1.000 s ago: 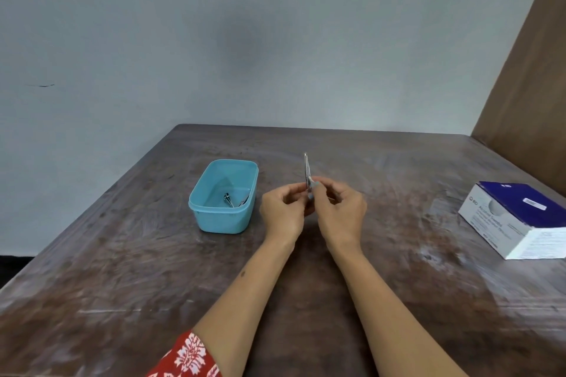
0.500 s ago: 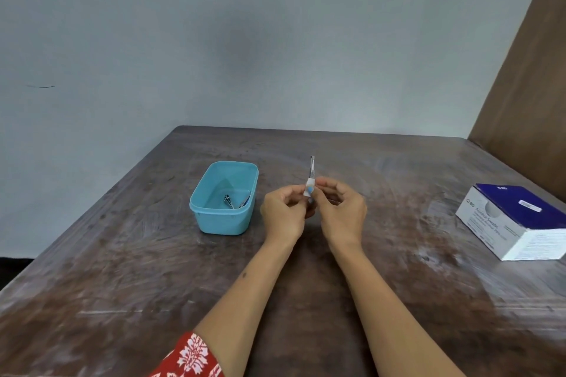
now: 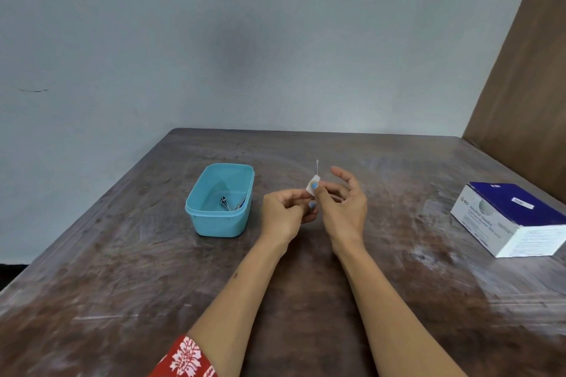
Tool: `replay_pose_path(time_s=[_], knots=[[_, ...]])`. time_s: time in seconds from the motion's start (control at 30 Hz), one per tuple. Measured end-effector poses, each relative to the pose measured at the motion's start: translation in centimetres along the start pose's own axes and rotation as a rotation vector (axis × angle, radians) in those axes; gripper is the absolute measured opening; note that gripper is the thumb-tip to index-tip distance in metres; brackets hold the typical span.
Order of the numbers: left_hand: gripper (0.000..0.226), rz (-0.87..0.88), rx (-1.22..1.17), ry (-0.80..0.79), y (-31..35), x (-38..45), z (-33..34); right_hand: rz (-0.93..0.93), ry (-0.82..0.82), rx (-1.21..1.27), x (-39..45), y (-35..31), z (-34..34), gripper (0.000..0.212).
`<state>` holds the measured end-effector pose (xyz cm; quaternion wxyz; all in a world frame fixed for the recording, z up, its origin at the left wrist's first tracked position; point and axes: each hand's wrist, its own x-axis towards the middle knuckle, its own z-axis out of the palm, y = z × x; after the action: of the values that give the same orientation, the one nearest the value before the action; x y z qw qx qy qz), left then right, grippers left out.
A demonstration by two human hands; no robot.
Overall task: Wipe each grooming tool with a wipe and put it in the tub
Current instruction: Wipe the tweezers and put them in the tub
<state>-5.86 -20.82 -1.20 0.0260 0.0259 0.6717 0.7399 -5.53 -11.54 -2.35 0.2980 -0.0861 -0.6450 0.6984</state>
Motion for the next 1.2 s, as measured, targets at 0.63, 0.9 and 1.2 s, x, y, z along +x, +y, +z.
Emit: replay_pose_path(time_s=[0.63,0.9,1.2], knots=[[0.013,0.037,0.096,-0.043,-0.07,-0.11,0.09,-0.007,-0.006,-0.121,0.36,0.58,-0.06,0.015],[0.012,0.074,0.211,0.010,-0.34,0.20,0.08,-0.007,0.030,-0.176,0.11,0.21,-0.28,0.008],[0.014,0.080,0.251,-0.010,-0.39,0.36,0.09,0.025,-0.053,-0.012,0.49,-0.06,-0.25,0.009]])
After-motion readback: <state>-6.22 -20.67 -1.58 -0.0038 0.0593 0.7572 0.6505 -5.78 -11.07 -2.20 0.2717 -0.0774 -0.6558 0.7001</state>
